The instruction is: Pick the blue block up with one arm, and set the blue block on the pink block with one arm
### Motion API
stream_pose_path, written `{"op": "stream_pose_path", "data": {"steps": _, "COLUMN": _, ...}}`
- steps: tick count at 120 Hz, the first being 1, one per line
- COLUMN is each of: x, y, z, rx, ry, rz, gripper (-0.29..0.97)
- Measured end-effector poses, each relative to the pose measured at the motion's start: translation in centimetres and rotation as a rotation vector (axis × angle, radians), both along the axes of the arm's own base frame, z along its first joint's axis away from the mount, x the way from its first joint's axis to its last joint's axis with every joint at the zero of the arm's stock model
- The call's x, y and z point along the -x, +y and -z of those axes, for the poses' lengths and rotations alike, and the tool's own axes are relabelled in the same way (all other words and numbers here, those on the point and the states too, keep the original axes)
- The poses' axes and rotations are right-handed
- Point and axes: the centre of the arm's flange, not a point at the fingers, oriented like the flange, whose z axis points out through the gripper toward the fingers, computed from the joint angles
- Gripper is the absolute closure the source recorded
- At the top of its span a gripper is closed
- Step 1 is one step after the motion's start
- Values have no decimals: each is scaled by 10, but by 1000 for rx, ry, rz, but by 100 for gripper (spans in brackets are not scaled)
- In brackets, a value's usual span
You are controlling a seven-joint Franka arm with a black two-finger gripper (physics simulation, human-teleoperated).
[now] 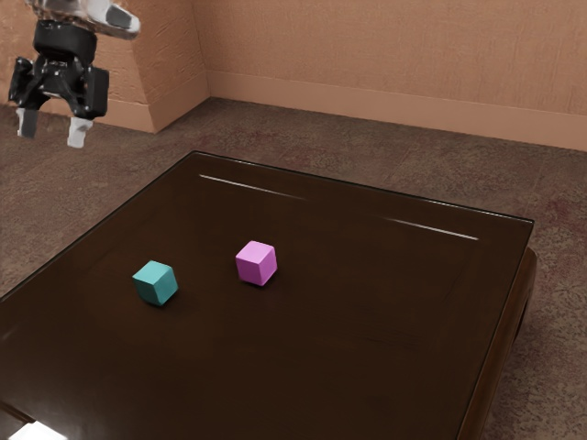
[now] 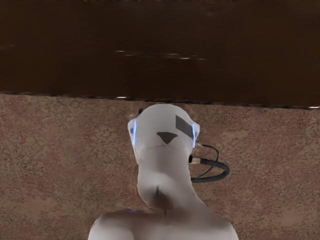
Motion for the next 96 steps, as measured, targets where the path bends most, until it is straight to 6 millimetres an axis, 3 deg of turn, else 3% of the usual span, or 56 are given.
{"op": "stream_pose_path", "data": {"steps": 4, "x": -27, "y": 17, "z": 37, "rx": -5, "ry": -44, "rz": -25, "gripper": 0}}
{"op": "stream_pose_path", "data": {"steps": 9, "x": -49, "y": 20, "z": 58, "rx": -14, "ry": -133, "rz": -21, "gripper": 0}}
{"op": "stream_pose_path", "data": {"steps": 12, "x": -56, "y": 16, "z": 57, "rx": -15, "ry": -195, "rz": -11, "gripper": 0}}
{"op": "stream_pose_path", "data": {"steps": 18, "x": -58, "y": 1, "z": 36, "rx": 6, "ry": -319, "rz": 12, "gripper": 0}}
{"op": "stream_pose_path", "data": {"steps": 24, "x": -29, "y": -10, "z": 30, "rx": 19, "ry": -375, "rz": 22, "gripper": 0}}
{"op": "stream_pose_path", "data": {"steps": 28, "x": 6, "y": -15, "z": 38, "rx": 3, "ry": -399, "rz": 29, "gripper": 0}}
{"op": "stream_pose_path", "data": {"steps": 39, "x": 85, "y": -9, "z": 99, "rx": -38, "ry": -401, "rz": 5, "gripper": 0}}
{"op": "stream_pose_path", "data": {"steps": 44, "x": 101, "y": -4, "z": 127, "rx": -32, "ry": -396, "rz": 29, "gripper": 0}}
{"op": "stream_pose_path", "data": {"steps": 49, "x": 102, "y": 1, "z": 151, "rx": -29, "ry": -401, "rz": 69, "gripper": 0}}
{"op": "stream_pose_path", "data": {"steps": 65, "x": 44, "y": 8, "z": 237, "rx": -8, "ry": -461, "rz": 201, "gripper": 0}}
{"op": "stream_pose_path", "data": {"steps": 77, "x": 0, "y": 44, "z": 304, "rx": 6, "ry": -515, "rz": 213, "gripper": 0}}
{"op": "stream_pose_path", "data": {"steps": 96, "x": -52, "y": 82, "z": 325, "rx": 5, "ry": -673, "rz": 206, "gripper": 0}}
